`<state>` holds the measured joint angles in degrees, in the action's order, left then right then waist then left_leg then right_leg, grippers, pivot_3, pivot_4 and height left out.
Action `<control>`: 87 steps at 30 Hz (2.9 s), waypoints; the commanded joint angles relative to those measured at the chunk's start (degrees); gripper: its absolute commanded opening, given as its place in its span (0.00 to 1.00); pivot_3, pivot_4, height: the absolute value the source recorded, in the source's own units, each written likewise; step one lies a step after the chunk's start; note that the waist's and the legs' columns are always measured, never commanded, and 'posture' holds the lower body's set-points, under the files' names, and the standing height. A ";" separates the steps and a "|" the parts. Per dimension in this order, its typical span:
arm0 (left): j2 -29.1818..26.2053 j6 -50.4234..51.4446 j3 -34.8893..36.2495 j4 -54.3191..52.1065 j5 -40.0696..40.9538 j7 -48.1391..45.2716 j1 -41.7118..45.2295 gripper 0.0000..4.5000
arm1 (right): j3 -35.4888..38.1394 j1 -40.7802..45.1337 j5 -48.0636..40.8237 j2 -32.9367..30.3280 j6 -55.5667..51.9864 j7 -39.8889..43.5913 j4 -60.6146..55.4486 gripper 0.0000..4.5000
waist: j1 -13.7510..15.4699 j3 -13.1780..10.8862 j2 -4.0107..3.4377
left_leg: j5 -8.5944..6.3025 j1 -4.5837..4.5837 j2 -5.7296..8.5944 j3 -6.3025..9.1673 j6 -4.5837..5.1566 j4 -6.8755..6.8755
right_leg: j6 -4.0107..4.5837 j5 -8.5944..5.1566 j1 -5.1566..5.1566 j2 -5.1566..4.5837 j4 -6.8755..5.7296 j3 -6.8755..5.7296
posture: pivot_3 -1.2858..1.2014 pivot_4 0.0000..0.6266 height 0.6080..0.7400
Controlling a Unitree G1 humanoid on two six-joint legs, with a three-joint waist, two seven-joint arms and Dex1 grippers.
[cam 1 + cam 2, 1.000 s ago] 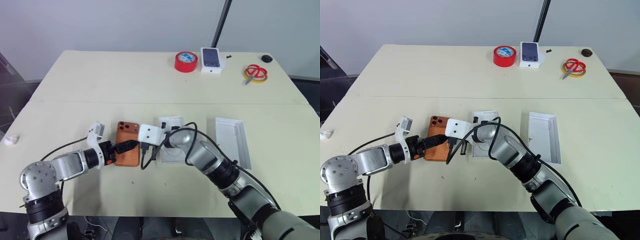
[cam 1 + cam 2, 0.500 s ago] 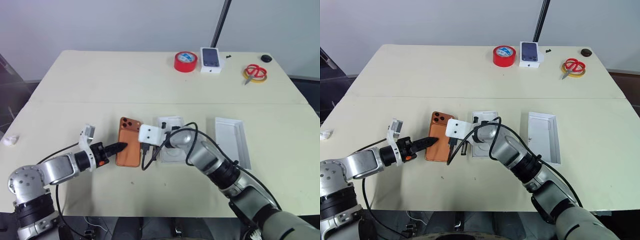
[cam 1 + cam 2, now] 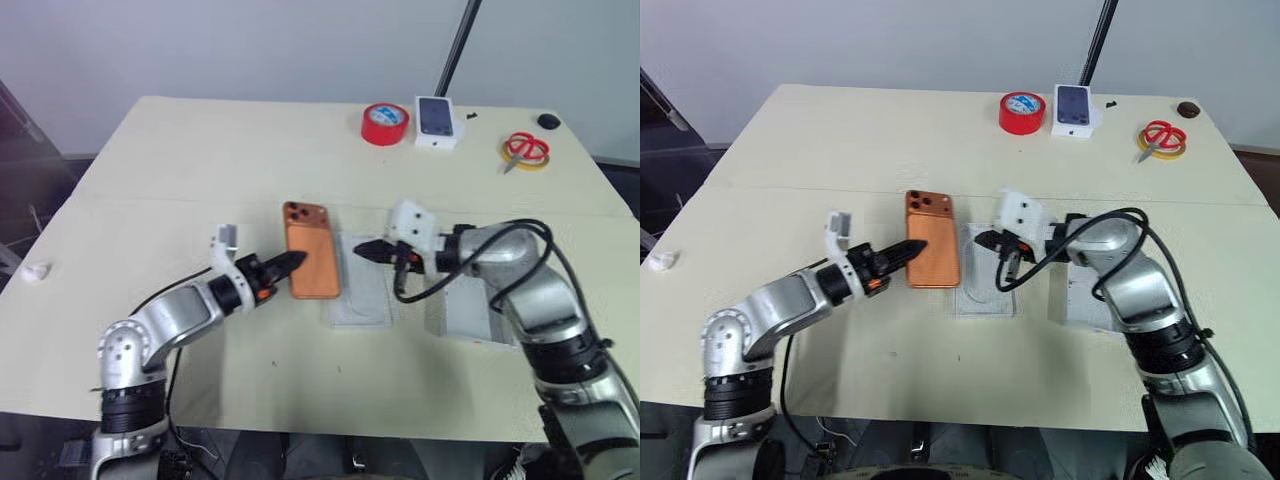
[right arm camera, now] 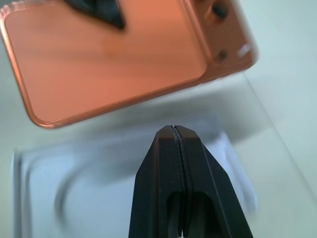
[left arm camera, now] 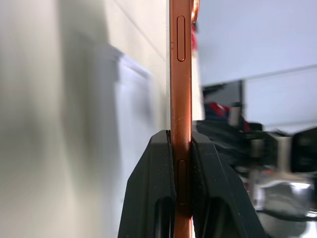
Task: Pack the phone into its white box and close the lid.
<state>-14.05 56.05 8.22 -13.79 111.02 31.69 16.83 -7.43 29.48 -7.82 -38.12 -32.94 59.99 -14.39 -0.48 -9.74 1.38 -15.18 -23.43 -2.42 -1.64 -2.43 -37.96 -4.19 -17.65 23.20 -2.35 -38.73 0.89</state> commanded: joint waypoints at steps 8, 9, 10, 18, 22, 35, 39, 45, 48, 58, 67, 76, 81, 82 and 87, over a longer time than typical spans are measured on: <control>1.20 -4.85 -10.36 3.46 -0.31 3.12 3.04 0.00 | 3.98 -0.95 -0.82 -4.18 3.47 -2.83 1.86 0.00 | -0.08 -0.01 -0.01 | 0.02 0.03 -0.14 0.05 -0.03 -0.06 | 0.01 0.00 0.00 0.70 -0.02 0.18 | 0.52 0.24 0.94; 1.15 -4.95 -10.63 3.69 -0.47 2.93 3.14 0.00 | 3.86 -1.02 -0.87 -4.27 3.65 -2.99 1.89 0.00 | -0.06 -0.01 -0.01 | 0.02 0.03 -0.12 0.05 -0.03 -0.06 | 0.01 0.00 -0.01 0.69 -0.02 0.18 | 0.52 0.24 0.94; 1.25 -4.93 -10.88 4.02 -0.79 2.62 3.25 0.00 | 3.70 -1.14 -0.83 -4.29 3.88 -3.18 1.90 0.00 | -0.06 -0.01 -0.01 | 0.03 0.02 -0.11 0.05 -0.03 -0.07 | 0.01 0.00 -0.01 0.69 -0.01 0.18 | 0.52 0.24 0.94; 2.82 -4.76 -11.69 7.28 -4.81 0.08 5.03 0.00 | 3.73 -2.35 -1.85 -5.06 4.30 -2.60 1.39 0.00 | -0.02 -0.01 -0.01 | 0.03 0.02 -0.09 0.05 -0.04 -0.07 | 0.00 0.00 -0.02 0.69 0.00 0.18 | 0.52 0.24 0.94; 3.59 -4.23 -11.79 8.30 -6.00 -0.62 5.53 0.00 | 4.65 -3.89 -3.93 -6.82 4.34 -0.62 0.81 0.00 | -0.02 -0.01 -0.01 | 0.03 0.02 -0.09 0.05 -0.04 -0.07 | 0.00 0.00 -0.03 0.69 0.00 0.18 | 0.52 0.24 0.94; 1.60 -1.83 -10.78 7.50 -4.53 -1.24 5.99 0.82 | 5.67 -5.60 -5.45 -8.92 4.92 -0.20 1.29 0.00 | -0.06 -0.01 -0.01 | 0.03 0.03 -0.10 0.06 -0.04 -0.07 | 0.00 0.00 -0.04 0.70 0.00 0.18 | 0.52 0.24 0.94; -3.85 -2.13 -8.76 3.24 -0.10 -0.21 5.20 0.92 | 5.81 -5.88 -5.42 -9.19 4.92 -0.40 1.11 0.00 | -0.26 -0.01 -0.01 | 0.04 0.06 -0.19 0.06 -0.05 -0.07 | 0.00 0.00 -0.05 0.73 -0.02 0.19 | 0.52 0.24 0.94; -17.99 2.07 -8.03 -2.35 -3.72 -3.79 5.13 0.92 | 3.83 -4.84 -2.71 -8.99 6.03 -1.76 3.15 0.00 | -0.10 -0.02 -0.02 | 0.05 0.06 -0.26 0.06 -0.07 -0.06 | 0.01 0.00 -0.05 0.73 -0.01 0.18 | 0.52 0.24 0.94; -23.74 3.20 -7.38 -4.60 -12.84 -11.16 5.44 0.75 | 1.29 -3.56 0.52 -8.52 6.53 -3.18 5.97 0.00 | -0.12 -0.02 -0.02 | 0.05 0.06 -0.13 0.04 -0.08 -0.06 | 0.02 0.00 -0.06 0.74 0.00 0.18 | 0.52 0.24 0.94; -23.04 2.33 -19.56 -1.64 -46.18 -29.36 9.40 0.02 | -7.22 -1.29 9.60 -6.02 6.80 -6.77 6.81 0.00 | 0.05 -0.06 -0.03 | 0.05 0.03 -0.08 0.02 -0.07 -0.01 | 0.02 -0.01 -0.04 0.75 0.10 0.18 | 0.52 0.24 0.94; -15.57 3.19 -28.54 4.54 -62.26 -44.07 16.70 0.02 | -9.99 -1.78 11.77 -4.26 5.03 -6.61 3.64 0.00 | -0.14 -0.06 -0.03 | 0.05 -0.01 -0.09 0.04 -0.07 -0.02 | 0.01 0.00 -0.01 0.77 0.10 0.17 | 0.52 0.24 0.94; -5.06 3.91 -33.57 8.53 -70.12 -54.32 21.97 0.02 | -4.62 -9.11 9.53 -11.92 4.10 -2.88 -3.09 0.00 | 1.34 -0.06 -0.03 | 0.02 -0.06 -0.02 0.05 -0.02 -0.06 | -0.01 0.00 -0.05 0.69 0.17 0.16 | 0.52 0.24 0.94; 0.72 4.08 -36.35 11.55 -73.64 -59.05 24.17 0.02 | 0.44 -15.11 8.77 -16.58 2.27 -2.54 -6.09 0.00 | 1.19 -0.06 -0.03 | 0.00 -0.08 0.01 0.05 0.01 -0.09 | -0.01 0.00 -0.07 0.67 0.21 0.16 | 0.52 0.24 0.94; 1.80 3.78 -36.76 12.70 -74.70 -59.62 24.53 0.02 | 1.43 -16.32 8.63 -17.32 2.00 -2.49 -6.59 0.00 | 1.23 -0.05 -0.05 | 0.00 -0.08 0.00 0.06 0.01 -0.09 | -0.01 0.00 -0.08 0.69 0.21 0.16 | 0.52 0.24 0.94; 6.05 2.49 -36.42 18.00 -78.61 -62.62 26.28 0.02 | 5.65 -21.35 8.16 -19.87 0.98 -2.90 -8.18 0.00 | 1.07 -0.04 -0.07 | 0.00 -0.05 -0.01 0.08 0.02 -0.08 | -0.01 0.00 -0.08 0.77 0.19 0.16 | 0.52 0.24 0.94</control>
<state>-10.00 59.84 -28.02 4.31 32.92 -29.07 41.81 -3.70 8.10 1.60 -57.45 -32.23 57.06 -19.42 0.59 -9.78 1.31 -15.18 -23.48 -2.44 -1.56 -2.42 -38.04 -4.19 -17.65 23.12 -1.58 -38.54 1.05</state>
